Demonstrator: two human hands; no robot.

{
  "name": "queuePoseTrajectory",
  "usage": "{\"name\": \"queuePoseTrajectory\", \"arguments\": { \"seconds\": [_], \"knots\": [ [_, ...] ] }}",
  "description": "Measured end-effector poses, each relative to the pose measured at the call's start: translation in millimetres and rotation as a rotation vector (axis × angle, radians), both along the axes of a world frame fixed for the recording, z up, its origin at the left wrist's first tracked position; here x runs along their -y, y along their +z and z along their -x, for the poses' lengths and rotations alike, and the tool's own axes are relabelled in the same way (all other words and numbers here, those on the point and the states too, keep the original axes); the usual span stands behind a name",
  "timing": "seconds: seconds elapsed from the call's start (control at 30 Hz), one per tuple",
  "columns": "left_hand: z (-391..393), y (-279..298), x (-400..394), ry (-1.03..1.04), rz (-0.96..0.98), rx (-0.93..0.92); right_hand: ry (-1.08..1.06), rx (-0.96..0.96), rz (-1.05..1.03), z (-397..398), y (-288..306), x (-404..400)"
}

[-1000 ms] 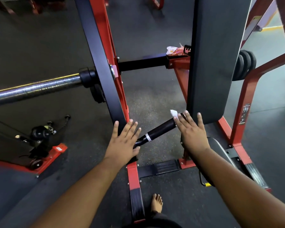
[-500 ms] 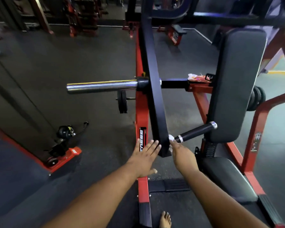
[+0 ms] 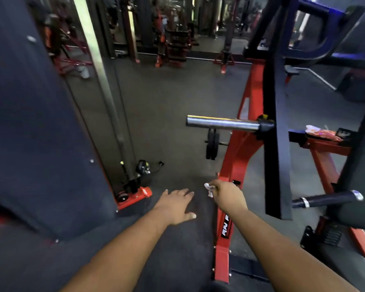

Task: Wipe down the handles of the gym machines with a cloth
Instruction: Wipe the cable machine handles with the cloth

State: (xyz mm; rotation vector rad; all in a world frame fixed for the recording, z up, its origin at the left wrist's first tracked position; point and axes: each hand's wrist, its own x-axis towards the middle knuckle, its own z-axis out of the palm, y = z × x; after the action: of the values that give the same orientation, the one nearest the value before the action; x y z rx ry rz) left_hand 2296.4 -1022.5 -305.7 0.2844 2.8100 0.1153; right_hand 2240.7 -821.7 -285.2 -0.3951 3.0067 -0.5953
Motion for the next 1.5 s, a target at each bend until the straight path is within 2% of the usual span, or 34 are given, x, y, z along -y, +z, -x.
{"name": "queuePoseTrajectory", "arguments": {
  "seconds": [0.23,0.47,0.7,0.83,0.97,1.17,1.5],
  "knots": [
    [6.6,23.7,96.9,0.214,0.018,-0.064,0.151,0.007,0.009,36.1,17.4,106.0],
    [63.7,47.3,171.6,0.301,0.050,-0.115,0.286,-0.030,0.008,107.5,33.9,197.2],
    [194.8,96.3,243.7,0.326,0.113,-0.192,0.388,-0.160,0.027,238.1,86.3,281.6],
    [270.1,123.1,278.3,0.342,0.144,-0.253,0.423,-0.236,-0.096,312.2,129.3,315.1],
    [331.1,133.5,295.7,0.304,0.194,-0.226,0.438,-0.207,-0.256,376.3,152.6,336.8],
    [433.1,113.2,328.6,0.242,0.182,-0.184,0.415,-0.238,-0.369,467.5,149.0,366.0],
    [622.3,78.5,386.9,0.029,0.212,-0.104,0.252,-0.124,-0.408,614.3,123.8,410.2]
  ]
}}
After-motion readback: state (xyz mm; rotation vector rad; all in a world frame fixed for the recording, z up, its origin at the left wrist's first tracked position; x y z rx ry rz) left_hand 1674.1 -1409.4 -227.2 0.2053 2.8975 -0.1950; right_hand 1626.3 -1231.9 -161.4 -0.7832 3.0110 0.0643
